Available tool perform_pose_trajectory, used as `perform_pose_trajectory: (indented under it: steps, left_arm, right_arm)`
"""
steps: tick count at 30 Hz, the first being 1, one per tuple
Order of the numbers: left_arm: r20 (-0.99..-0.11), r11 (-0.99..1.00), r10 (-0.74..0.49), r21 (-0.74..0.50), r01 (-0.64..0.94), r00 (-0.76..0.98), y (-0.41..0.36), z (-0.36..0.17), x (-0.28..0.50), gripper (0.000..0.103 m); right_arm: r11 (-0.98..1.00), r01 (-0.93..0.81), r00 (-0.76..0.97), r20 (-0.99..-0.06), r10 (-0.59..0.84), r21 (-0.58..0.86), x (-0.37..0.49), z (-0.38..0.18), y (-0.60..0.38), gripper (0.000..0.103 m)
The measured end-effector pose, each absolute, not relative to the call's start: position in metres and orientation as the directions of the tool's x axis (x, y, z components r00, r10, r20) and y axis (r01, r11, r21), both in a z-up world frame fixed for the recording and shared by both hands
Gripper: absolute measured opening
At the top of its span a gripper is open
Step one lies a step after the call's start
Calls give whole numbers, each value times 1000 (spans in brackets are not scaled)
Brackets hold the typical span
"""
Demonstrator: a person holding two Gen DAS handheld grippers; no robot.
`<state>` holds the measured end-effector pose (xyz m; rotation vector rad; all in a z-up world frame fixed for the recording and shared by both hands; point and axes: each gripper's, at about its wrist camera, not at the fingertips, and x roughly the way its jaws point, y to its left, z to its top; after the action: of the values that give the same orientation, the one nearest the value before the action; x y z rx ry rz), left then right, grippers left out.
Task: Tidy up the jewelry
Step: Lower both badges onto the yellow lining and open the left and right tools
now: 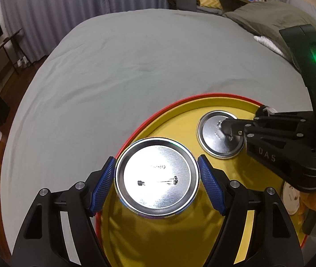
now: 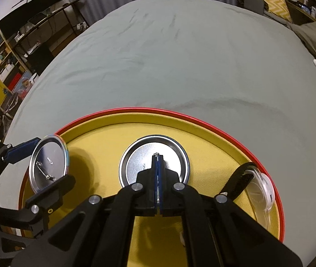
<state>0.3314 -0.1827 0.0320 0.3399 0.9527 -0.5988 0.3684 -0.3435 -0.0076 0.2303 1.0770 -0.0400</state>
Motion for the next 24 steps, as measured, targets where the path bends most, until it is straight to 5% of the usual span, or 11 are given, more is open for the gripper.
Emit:
perform_pose_trajectory:
  steps: [20, 24]
  left_arm:
    - [-885, 771, -245, 69, 633, 395, -209, 1, 339, 73]
    - [-890, 780, -230, 73, 621, 394, -209, -1, 339, 83]
  right_arm:
    - [972, 166, 469, -880, 72, 168, 374, -14, -336, 2]
    - [969, 169, 463, -882, 82, 179, 373, -14, -341, 2]
